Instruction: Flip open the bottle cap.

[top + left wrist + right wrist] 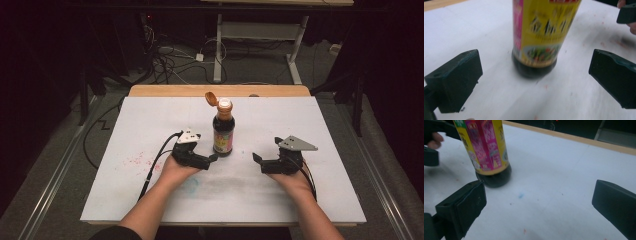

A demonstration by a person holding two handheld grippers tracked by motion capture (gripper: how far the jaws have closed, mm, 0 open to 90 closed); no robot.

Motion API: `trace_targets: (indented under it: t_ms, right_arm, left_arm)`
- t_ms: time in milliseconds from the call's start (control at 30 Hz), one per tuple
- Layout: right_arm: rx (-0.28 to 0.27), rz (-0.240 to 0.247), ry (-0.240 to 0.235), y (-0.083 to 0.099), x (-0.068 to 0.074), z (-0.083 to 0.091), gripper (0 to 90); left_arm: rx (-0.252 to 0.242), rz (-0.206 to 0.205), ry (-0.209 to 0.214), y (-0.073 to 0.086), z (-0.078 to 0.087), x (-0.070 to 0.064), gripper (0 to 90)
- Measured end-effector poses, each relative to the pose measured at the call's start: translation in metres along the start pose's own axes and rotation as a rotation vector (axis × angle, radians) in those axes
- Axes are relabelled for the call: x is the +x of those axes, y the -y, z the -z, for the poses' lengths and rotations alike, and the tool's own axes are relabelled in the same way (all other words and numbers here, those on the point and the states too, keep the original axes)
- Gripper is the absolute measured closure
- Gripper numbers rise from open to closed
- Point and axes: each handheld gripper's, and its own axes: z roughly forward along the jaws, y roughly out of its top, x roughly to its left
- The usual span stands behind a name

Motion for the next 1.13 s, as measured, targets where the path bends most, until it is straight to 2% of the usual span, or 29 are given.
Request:
trace_targets:
  t_ms: [133, 333, 500, 567, 633, 733, 867, 1133]
  right_arm:
    - [0.003, -0.005, 0.015, 0.012, -0.002, 0.006, 0.1]
    - [-0.007, -0.002, 0.021, 0.023, 0.000, 0.014, 0.1]
    - [-0.023, 0.003, 0.029, 0.029, 0.002, 0.023, 0.1]
    - [-0.029, 0.011, 0.037, 0.033, 0.003, 0.027, 0.1]
    - [-0.037, 0.007, 0.042, 0.036, 0.004, 0.031, 0.1]
    - [-0.043, 0.003, 0.048, 0.040, 0.005, 0.036, 0.1]
    - [-0.050, 0.003, 0.048, 0.042, 0.006, 0.038, 0.1]
    - [-0.056, 0.017, 0.064, 0.042, 0.009, 0.037, 0.2]
  left_arm:
    - [-0.004, -0.008, -0.028, 0.006, 0.022, 0.010, 0.0]
    - [-0.024, -0.007, -0.045, 0.015, 0.054, 0.021, 0.0]
    - [-0.061, 0.013, -0.053, 0.017, 0.079, 0.025, 0.0]
    - [-0.068, -0.006, -0.063, 0.020, 0.087, 0.026, 0.0]
    - [-0.077, 0.000, -0.067, 0.021, 0.095, 0.026, 0.0]
    - [-0.115, 0.000, -0.059, 0.024, 0.107, 0.025, 0.0]
    - [-0.157, -0.010, -0.059, 0.028, 0.113, 0.026, 0.0]
    - [-0.159, -0.006, -0.056, 0.028, 0.113, 0.026, 0.0]
